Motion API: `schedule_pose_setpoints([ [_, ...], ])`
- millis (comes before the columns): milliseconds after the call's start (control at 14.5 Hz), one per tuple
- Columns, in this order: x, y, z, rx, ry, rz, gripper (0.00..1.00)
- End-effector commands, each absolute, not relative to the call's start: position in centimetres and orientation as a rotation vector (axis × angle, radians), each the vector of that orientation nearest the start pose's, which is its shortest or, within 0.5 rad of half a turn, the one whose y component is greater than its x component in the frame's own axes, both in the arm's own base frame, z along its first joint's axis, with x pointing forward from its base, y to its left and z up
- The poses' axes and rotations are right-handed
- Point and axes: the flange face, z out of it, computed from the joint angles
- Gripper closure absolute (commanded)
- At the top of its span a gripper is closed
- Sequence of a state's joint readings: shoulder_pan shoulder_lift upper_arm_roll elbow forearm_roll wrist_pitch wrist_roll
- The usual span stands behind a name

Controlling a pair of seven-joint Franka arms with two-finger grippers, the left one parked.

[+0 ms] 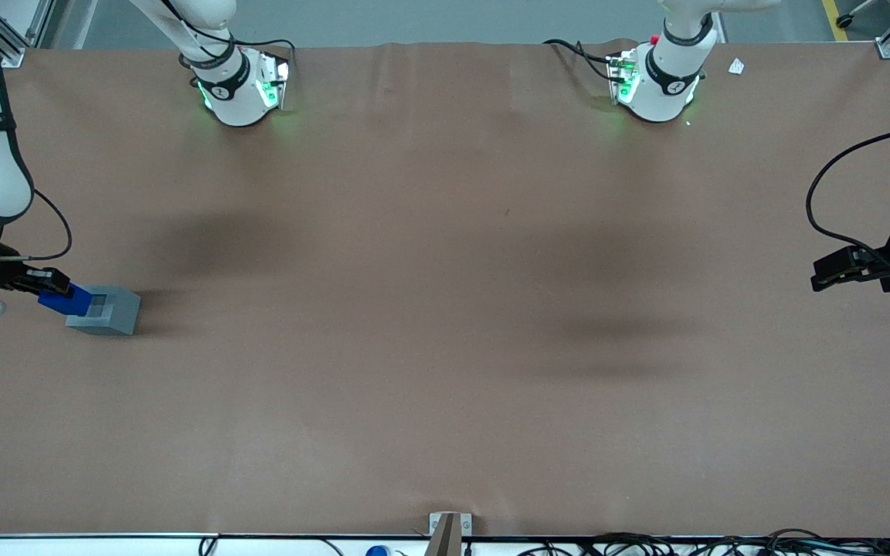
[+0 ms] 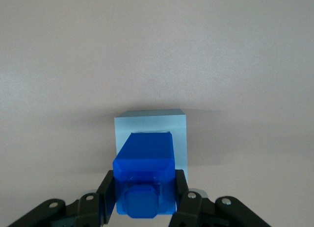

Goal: Insert blue part into gray base with right arm
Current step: 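Lower the blue block into the gray base's square opening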

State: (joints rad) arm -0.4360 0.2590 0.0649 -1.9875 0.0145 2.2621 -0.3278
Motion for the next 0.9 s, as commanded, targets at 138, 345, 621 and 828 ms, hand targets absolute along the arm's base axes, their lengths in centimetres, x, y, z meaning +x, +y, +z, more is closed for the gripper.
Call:
schedule_pose_setpoints([
  [138, 56.3, -21.8, 32.9, -3.103, 0.076, -0.063, 0.99],
  [345, 56.3, -21.7, 32.2, -3.093, 0.08, -0.051, 0.99],
  [621, 56.3, -21.9, 31.8, -3.092, 0.082, -0.047, 0.99],
  [828, 56.2, -22.1, 31.5, -3.09, 0.087, -0.04, 0.99],
])
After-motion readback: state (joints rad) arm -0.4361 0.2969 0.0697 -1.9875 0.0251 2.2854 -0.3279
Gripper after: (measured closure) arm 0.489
